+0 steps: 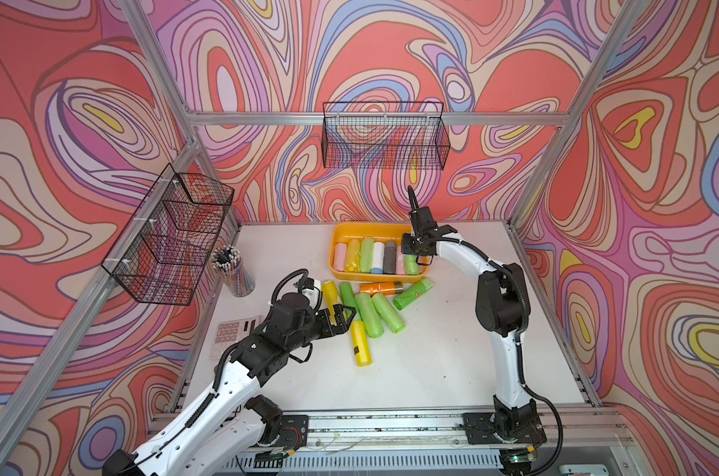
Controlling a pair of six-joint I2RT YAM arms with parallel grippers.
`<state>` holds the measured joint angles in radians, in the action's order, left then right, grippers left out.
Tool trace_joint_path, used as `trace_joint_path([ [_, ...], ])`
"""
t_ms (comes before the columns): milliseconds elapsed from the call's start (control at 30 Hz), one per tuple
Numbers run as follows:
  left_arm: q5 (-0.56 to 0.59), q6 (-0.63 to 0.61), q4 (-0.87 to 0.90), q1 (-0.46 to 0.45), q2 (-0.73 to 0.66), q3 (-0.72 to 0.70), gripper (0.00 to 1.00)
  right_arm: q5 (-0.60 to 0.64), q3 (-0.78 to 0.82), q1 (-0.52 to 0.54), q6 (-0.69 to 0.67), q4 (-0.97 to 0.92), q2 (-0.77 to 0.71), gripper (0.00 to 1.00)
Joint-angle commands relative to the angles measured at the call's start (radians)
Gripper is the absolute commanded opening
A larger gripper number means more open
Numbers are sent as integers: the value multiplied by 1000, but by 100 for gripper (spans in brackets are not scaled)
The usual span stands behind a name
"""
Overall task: Put the roll of trash bags into the storage box
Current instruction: Place the roll of trash bags in the storage box.
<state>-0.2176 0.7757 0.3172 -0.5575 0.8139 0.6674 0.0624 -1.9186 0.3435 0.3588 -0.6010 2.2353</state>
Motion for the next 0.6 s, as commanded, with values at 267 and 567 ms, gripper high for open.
trace_joint_path([
  [267, 4, 5, 17, -4, -9, 6, 100, 67, -41, -21, -31, -45, 5, 71],
  [567, 0, 5, 12, -5, -7, 0, 100, -57, 55, -20, -21, -14, -144, 82],
])
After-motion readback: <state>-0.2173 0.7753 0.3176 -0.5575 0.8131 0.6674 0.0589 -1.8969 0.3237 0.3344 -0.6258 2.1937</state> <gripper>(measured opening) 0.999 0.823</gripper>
